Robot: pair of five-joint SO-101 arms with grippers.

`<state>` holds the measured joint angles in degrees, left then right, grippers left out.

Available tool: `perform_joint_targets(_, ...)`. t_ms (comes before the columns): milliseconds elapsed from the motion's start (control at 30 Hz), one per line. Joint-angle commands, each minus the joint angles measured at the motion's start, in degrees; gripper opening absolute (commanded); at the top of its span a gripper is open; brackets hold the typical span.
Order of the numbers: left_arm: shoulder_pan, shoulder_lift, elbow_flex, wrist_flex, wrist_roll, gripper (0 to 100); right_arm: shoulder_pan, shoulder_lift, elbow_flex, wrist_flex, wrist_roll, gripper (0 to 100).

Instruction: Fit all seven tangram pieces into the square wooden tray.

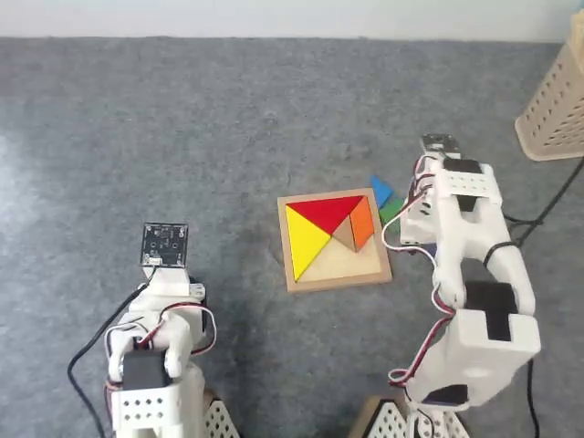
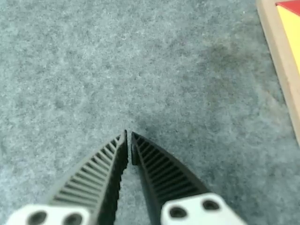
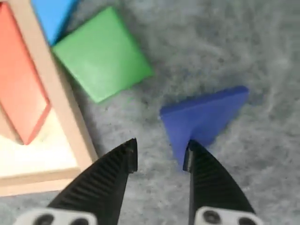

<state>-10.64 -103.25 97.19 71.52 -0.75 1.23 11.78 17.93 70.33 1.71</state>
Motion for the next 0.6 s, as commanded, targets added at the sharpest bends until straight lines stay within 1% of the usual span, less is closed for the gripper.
perform_joint_targets(0, 0.1, -0.9, -0.7, 0.1, 0.4, 1, 1.9, -0.4, -2.5, -2.2, -0.1, 17.7)
perform_joint_targets(167, 0.1, -0.9, -0.7, 0.1, 0.4, 1, 1.0, -0.3, -5.3, -2.2, -1.0, 17.7)
perform_joint_targets(267, 0.1, -0.9, -0.7, 0.1, 0.4, 1, -0.2, -0.1, -6.2, -2.8, -5.1, 17.7)
perform_joint_targets(367, 0.1, -0.9, -0.7, 0.1, 0.4, 1, -0.5, -0.1, -6.3, -2.9, -7.2, 17.7)
perform_joint_targets(567, 0.1, -0.9, -0.7, 0.1, 0.4, 1, 1.9, 1.4, -5.6, -5.3, -7.1, 17.7)
